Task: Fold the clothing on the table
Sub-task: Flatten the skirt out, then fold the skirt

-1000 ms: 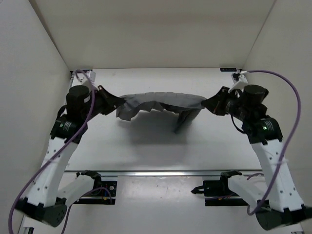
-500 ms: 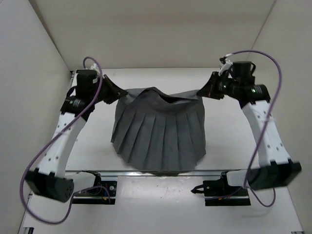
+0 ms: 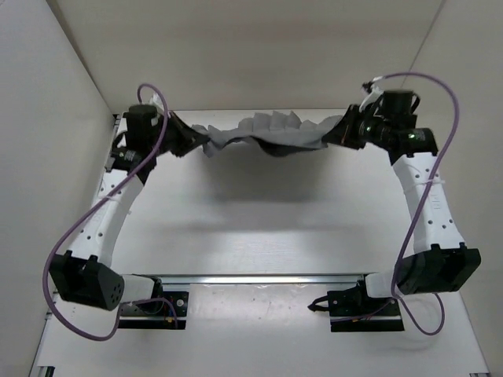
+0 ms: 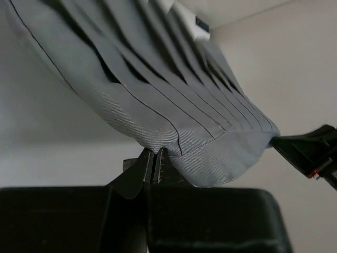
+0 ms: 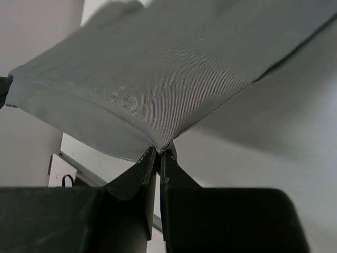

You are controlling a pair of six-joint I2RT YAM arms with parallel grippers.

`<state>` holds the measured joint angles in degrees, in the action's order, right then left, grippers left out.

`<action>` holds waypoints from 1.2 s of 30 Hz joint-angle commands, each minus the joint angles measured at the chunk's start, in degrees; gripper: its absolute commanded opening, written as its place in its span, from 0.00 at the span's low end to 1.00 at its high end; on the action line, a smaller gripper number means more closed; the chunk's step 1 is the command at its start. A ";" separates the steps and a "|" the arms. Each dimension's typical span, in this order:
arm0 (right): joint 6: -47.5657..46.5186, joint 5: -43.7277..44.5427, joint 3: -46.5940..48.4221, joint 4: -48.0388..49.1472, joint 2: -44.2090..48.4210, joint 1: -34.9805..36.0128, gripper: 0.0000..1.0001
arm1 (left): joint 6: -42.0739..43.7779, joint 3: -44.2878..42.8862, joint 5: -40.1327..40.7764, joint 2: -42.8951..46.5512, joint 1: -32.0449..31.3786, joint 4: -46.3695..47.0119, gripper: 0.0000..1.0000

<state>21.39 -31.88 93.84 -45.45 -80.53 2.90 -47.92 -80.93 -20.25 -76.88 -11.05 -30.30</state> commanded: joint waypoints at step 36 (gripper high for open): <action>0.51 0.58 -35.61 -7.89 8.70 3.62 0.00 | 10.03 29.28 1.62 11.43 -2.68 -9.34 0.07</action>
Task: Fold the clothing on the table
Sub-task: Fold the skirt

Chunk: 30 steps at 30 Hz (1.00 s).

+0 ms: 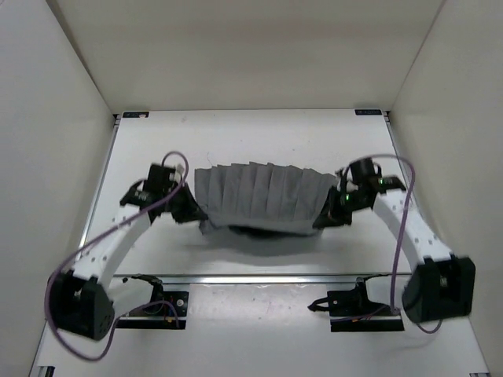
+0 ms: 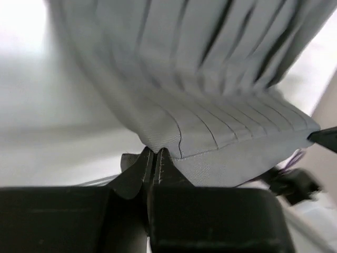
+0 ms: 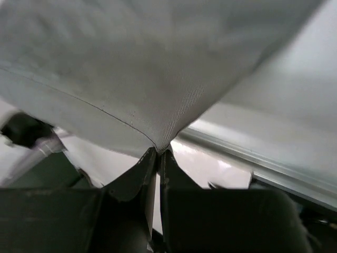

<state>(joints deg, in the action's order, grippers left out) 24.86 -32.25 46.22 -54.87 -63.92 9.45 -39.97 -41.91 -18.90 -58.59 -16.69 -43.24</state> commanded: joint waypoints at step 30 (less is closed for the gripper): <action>6.34 11.51 10.03 29.47 -35.83 -16.75 0.52 | -4.59 -11.70 15.20 -33.52 3.78 21.45 0.65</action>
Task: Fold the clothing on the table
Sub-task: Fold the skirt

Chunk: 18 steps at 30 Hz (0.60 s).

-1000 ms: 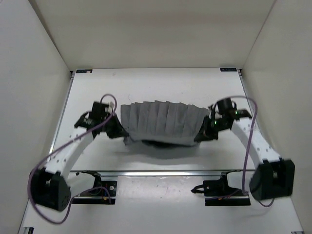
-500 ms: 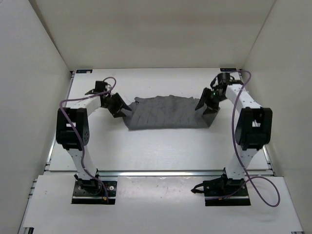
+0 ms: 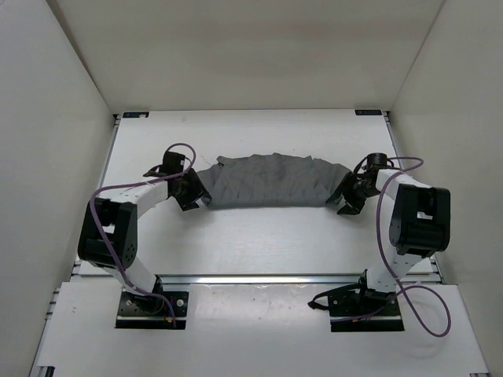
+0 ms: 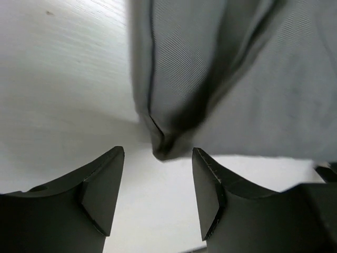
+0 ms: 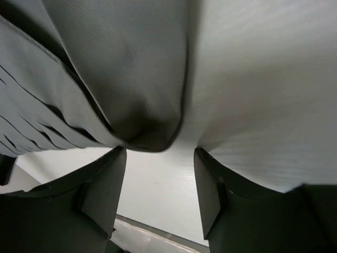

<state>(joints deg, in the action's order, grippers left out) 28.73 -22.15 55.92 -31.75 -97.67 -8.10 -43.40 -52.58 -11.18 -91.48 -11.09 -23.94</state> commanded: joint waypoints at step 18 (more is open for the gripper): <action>-9.74 13.36 19.20 -13.50 3.88 5.35 0.00 | -9.86 1.68 3.10 -5.46 -14.39 8.29 0.00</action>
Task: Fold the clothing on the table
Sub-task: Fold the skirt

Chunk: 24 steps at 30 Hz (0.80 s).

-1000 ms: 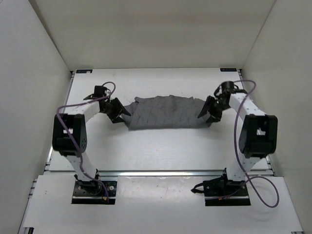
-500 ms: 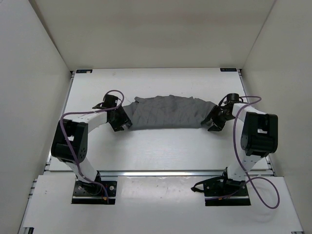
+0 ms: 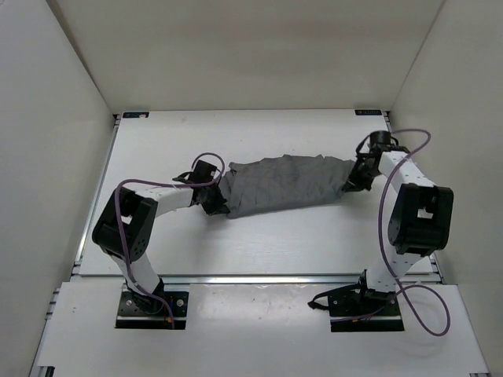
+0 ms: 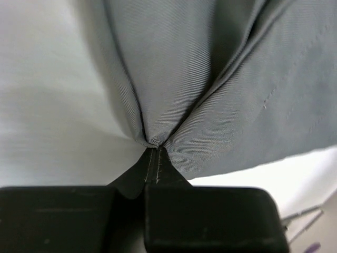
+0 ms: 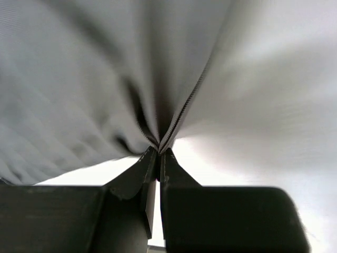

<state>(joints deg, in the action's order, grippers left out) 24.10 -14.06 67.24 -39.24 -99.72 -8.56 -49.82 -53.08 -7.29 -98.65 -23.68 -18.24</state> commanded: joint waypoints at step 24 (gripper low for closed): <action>-3.09 1.67 30.84 -1.36 -22.71 53.99 0.00 | 0.60 4.83 -3.17 2.23 1.44 0.48 0.00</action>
<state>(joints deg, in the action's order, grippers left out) 21.41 -12.84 95.46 -39.31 -123.28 44.62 -51.59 -49.23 -12.62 -97.38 -22.44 -14.72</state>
